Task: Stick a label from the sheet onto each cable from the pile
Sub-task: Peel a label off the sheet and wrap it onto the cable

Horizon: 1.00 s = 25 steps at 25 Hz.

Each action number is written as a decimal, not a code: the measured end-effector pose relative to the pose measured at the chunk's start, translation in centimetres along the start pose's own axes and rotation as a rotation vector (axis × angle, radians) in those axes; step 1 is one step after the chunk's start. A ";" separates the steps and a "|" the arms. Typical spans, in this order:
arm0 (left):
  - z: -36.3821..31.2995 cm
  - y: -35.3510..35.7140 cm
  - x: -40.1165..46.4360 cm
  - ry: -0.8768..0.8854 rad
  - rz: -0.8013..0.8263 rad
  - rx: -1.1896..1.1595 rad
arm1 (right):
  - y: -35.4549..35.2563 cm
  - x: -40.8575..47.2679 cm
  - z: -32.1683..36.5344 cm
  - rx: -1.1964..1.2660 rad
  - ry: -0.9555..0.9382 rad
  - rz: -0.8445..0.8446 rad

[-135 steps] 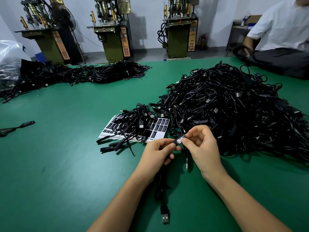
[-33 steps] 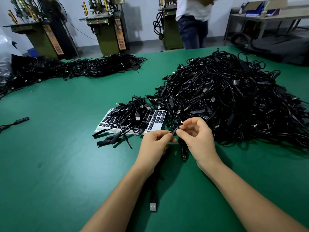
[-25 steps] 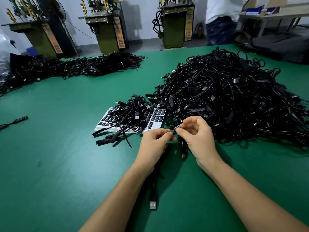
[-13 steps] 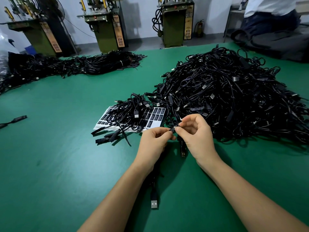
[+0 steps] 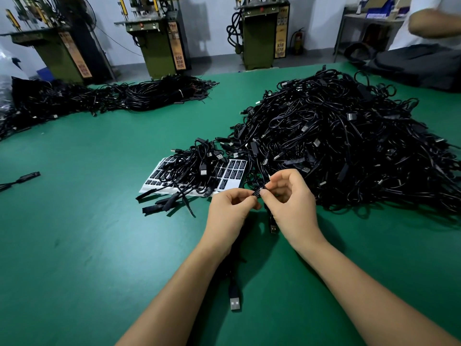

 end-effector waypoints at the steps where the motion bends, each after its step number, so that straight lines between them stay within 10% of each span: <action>1: 0.0 0.0 0.0 0.002 0.000 -0.003 | 0.0 0.0 0.0 -0.008 -0.004 -0.002; 25: -0.3 0.1 -0.4 -0.048 0.072 -0.101 | -0.9 0.3 -1.6 0.152 0.146 -0.124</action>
Point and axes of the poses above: each hand's wrist, its own x-axis towards the middle knuckle, its own y-axis out of the palm, z = x × y, the point moved 8 cm from there along x, towards the middle knuckle, and after that the axes turned 12 degrees about -y, right-handed, at the moved point
